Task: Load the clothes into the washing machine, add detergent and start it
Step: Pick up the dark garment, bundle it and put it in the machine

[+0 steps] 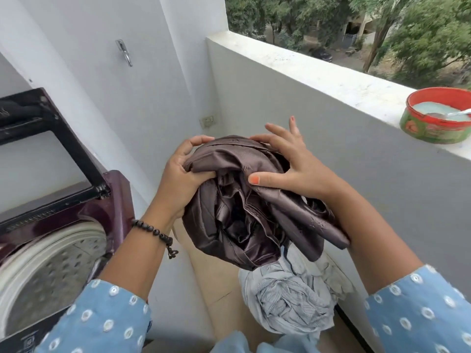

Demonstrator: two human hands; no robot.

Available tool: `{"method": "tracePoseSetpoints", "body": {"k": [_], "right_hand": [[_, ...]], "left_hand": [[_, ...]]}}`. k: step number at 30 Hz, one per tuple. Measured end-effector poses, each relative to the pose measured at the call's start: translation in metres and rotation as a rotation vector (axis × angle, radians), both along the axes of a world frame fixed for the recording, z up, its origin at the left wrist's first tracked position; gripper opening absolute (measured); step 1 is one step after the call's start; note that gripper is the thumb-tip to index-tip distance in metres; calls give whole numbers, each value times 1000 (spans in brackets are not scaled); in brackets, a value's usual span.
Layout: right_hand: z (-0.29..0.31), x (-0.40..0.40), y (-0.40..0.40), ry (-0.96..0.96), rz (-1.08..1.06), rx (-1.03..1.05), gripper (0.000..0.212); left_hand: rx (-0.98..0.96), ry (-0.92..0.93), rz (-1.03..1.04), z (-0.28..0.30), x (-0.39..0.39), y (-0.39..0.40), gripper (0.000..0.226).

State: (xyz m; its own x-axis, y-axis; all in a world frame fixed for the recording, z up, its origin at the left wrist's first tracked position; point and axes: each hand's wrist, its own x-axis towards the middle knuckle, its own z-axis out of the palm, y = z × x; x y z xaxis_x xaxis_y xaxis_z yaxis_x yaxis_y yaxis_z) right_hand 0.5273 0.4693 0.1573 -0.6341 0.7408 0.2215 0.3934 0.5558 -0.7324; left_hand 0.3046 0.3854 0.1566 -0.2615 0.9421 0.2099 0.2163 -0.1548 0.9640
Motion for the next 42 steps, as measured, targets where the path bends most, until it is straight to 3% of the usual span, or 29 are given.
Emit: {"method": "tracePoseSetpoints", "body": {"k": [3, 5, 8, 12, 19, 23, 25, 27, 30, 33, 38, 42], "right_hand": [[-6, -8, -2, 107, -20, 21, 73], [-11, -13, -1, 178, 70, -156, 80], [-24, -32, -4, 357, 293, -538, 108], [-38, -85, -21, 424, 449, -862, 112], [-47, -197, -58, 423, 513, -940, 102], [-41, -269, -82, 435, 603, -967, 70], [-38, -308, -94, 401, 620, -973, 81], [-38, -347, -104, 356, 618, -993, 88], [-41, -403, -120, 305, 595, -1007, 59], [-56, -451, -136, 265, 535, -1083, 45], [-104, -512, -156, 154, 405, -1266, 44], [-144, -541, -167, 101, 246, -1407, 38]], "left_hand": [[22, -95, 101, 5, -17, -16, 49], [32, -197, 214, 8, -34, -27, 46], [58, -326, 344, 10, -66, -42, 37], [78, -411, 482, 8, -98, -64, 41], [72, -453, 623, 8, -178, -117, 28], [78, -453, 704, 10, -239, -155, 29], [83, -466, 756, 9, -273, -174, 29], [94, -476, 789, 3, -308, -193, 28], [85, -518, 809, -11, -355, -220, 33], [34, -560, 884, -34, -396, -242, 44], [-138, -598, 933, -96, -436, -257, 22], [-322, -641, 922, -152, -449, -257, 21]]}}
